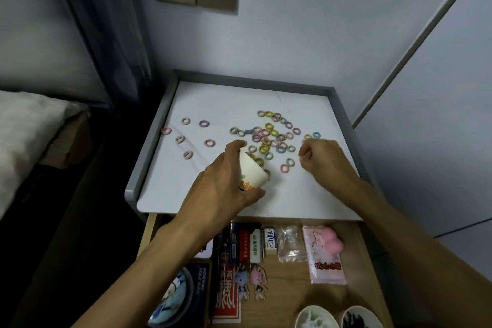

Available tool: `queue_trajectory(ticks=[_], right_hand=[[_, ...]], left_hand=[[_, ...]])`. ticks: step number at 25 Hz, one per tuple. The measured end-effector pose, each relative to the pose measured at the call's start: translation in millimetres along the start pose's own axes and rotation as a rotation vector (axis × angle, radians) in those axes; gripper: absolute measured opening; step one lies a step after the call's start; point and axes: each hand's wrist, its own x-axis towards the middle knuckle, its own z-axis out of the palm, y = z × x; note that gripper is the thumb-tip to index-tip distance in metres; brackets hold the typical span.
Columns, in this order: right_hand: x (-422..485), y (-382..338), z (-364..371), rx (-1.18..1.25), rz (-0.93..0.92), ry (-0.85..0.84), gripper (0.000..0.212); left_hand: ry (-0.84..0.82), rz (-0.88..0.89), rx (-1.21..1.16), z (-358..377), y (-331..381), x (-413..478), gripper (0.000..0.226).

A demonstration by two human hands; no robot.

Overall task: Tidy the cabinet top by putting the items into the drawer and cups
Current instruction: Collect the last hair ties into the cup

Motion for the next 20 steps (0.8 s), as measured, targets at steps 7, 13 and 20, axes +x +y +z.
queue_trajectory(ticks=[7, 13, 20], right_hand=[[-40, -74, -23, 0.696, -0.395, -0.307, 0.021], [-38, -59, -19, 0.67, -0.271, -0.05, 0.02], [-43, -46, -8, 0.831, -0.101, -0.29, 0.014]], left_hand=[[-0.057, -0.044, -0.198, 7, 9, 6, 0.094], [-0.042, -0.055, -0.213, 6, 11, 4, 0.095], [-0.01, -0.064, -0.168, 9, 13, 6, 0.103]])
